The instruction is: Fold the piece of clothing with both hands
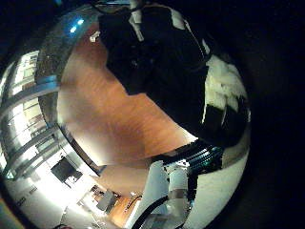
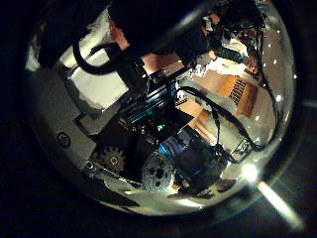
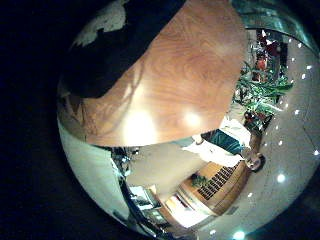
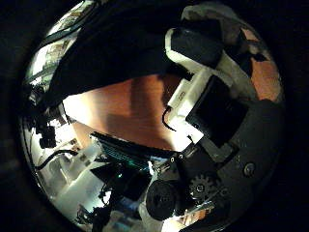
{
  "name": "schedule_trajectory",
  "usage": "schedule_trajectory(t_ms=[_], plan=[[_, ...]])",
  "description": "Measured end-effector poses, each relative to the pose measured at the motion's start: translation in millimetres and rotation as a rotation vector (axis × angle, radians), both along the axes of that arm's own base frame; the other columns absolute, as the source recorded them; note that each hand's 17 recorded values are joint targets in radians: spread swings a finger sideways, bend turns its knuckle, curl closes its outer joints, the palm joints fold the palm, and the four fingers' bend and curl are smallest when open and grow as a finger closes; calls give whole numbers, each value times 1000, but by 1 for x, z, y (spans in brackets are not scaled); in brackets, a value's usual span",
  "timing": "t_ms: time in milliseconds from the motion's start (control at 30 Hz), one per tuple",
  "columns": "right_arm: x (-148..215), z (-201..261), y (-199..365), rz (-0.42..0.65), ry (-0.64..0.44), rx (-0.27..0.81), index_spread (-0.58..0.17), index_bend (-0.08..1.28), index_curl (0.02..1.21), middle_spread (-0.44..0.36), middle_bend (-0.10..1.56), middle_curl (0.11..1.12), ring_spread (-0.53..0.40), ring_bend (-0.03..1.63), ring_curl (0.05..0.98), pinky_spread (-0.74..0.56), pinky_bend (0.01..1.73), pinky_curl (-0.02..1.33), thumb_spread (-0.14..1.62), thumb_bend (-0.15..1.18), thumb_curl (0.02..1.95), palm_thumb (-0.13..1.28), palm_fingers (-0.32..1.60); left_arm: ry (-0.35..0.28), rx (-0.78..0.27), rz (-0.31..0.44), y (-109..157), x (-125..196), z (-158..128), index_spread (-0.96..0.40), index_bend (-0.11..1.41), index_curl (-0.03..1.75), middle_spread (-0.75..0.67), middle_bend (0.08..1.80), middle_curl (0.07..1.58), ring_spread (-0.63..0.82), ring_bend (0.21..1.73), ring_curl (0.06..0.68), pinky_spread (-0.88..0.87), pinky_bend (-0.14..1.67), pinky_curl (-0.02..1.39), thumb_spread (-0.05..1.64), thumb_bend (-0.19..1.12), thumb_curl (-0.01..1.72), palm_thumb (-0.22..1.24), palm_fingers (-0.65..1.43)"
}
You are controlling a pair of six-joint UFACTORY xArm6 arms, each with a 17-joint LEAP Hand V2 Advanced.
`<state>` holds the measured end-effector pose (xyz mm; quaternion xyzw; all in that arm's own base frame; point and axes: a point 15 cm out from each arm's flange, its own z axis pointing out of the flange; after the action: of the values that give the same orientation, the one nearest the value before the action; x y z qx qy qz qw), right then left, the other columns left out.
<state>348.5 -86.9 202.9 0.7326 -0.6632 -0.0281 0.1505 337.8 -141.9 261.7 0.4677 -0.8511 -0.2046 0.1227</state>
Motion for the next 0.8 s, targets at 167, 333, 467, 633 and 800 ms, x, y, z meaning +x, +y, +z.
schedule_trajectory(t_ms=[167,333,467,633,800], plan=[[-34,30,-5,10,80,21,-413,891,756,-243,1074,847,-267,1293,645,-243,1255,654,1344,107,403,882,1045,37,2,-1,14,-15,9,-749,343,1416,-645,871,1154,-419,1448,530,-558,1267,734,1097,-12,667,809,1051],[-47,77,-7,31,53,29,-404,929,834,-238,1124,894,-268,1332,691,-245,1297,714,1362,90,420,893,981,70,-12,-2,23,-34,25,-744,320,1435,-650,862,1151,-421,1441,531,-562,1252,728,1097,-13,667,806,1072],[-54,101,1,47,0,51,-401,938,878,-232,1149,917,-266,1353,713,-247,1317,747,1371,75,431,897,960,73,-20,-2,27,-47,44,-738,304,1447,-652,862,1148,-422,1434,530,-567,1252,725,1100,-13,669,799,1084],[-55,121,12,60,-70,74,-395,931,915,-227,1165,925,-258,1351,728,-255,1320,769,1375,17,429,830,948,49,-28,1,31,-52,58,-731,287,1458,-656,865,1144,-422,1430,530,-570,1249,724,1095,-12,673,792,1090],[-55,110,22,55,-52,105,-408,678,886,-235,1021,866,-262,1322,697,-361,1267,739,1298,-66,339,505,653,29,-37,2,27,-47,64,-724,279,1471,-659,866,1139,-427,1427,530,-570,1244,721,1093,-12,676,791,1092]])
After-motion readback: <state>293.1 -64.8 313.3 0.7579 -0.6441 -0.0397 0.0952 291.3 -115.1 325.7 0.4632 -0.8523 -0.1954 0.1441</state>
